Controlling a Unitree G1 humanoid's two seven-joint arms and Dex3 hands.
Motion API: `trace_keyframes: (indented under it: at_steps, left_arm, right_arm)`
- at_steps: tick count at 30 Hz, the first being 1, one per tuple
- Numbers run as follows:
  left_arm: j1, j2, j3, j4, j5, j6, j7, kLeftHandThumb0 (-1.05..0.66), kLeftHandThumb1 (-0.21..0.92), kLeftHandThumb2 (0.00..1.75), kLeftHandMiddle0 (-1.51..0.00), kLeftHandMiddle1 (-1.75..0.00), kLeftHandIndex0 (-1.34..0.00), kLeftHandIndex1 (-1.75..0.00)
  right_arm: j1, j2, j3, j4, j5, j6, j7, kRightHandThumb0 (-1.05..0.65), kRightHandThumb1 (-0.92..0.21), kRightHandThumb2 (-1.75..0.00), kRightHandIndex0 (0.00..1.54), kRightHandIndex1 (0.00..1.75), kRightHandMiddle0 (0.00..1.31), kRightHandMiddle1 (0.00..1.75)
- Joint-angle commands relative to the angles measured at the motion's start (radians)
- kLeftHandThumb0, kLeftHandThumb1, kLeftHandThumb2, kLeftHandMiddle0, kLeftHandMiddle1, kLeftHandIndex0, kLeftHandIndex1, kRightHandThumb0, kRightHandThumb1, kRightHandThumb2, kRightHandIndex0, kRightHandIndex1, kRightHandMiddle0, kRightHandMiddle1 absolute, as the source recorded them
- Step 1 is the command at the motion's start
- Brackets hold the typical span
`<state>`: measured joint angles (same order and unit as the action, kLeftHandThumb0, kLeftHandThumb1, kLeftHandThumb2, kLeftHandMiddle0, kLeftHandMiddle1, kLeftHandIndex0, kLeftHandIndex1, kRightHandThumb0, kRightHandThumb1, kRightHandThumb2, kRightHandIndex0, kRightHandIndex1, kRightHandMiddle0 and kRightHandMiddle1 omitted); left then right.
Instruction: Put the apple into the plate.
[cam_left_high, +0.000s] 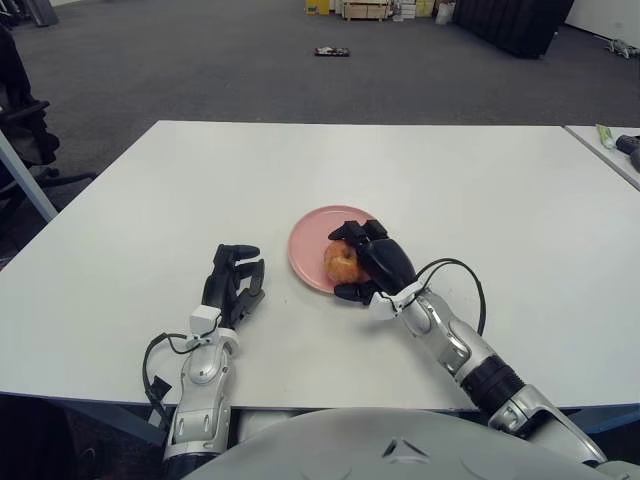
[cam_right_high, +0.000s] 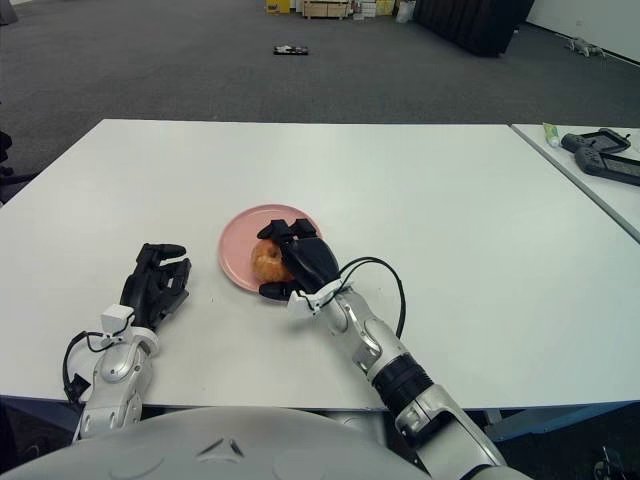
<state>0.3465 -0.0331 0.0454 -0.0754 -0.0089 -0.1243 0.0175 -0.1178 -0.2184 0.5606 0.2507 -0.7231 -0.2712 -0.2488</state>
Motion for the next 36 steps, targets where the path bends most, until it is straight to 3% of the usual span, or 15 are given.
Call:
trace_keyframes:
  at_steps: [1, 6, 14, 23, 36]
  left_arm:
    - [0.019, -0.004, 0.000, 0.012, 0.004, 0.043, 0.013, -0.35, 0.92, 0.54, -0.36, -1.48, -0.19, -1.75]
    - [0.019, -0.002, 0.000, 0.011, 0.003, 0.045, 0.015, -0.35, 0.92, 0.54, -0.37, -1.48, -0.19, -1.75]
    - [0.013, 0.004, 0.005, 0.021, -0.007, 0.043, 0.005, -0.35, 0.92, 0.54, -0.38, -1.46, -0.19, -1.75]
    - [0.014, 0.004, -0.001, 0.014, -0.003, 0.040, 0.009, -0.35, 0.92, 0.54, -0.37, -1.45, -0.19, -1.75]
    - [0.005, -0.005, 0.006, 0.022, -0.033, 0.049, 0.006, -0.35, 0.92, 0.53, -0.42, -1.44, -0.19, -1.75]
  right_arm:
    - [0.026, -0.010, -0.026, -0.029, 0.033, -0.011, 0.023, -0.73, -0.75, -0.79, 0.00, 0.50, 0.00, 0.75]
    - [0.051, -0.011, -0.057, -0.074, 0.076, -0.028, 0.045, -0.72, -0.74, -0.78, 0.00, 0.22, 0.00, 0.49]
    - [0.084, -0.002, -0.108, -0.119, 0.130, -0.056, 0.048, -0.70, -0.73, -0.80, 0.00, 0.12, 0.00, 0.32]
    - [0.116, 0.004, -0.160, -0.177, 0.187, -0.049, 0.081, -0.73, -0.73, -0.81, 0.00, 0.17, 0.00, 0.38]
    - [0.165, 0.049, -0.215, -0.249, 0.266, -0.024, 0.112, -0.76, -0.69, -0.81, 0.00, 0.24, 0.00, 0.64]
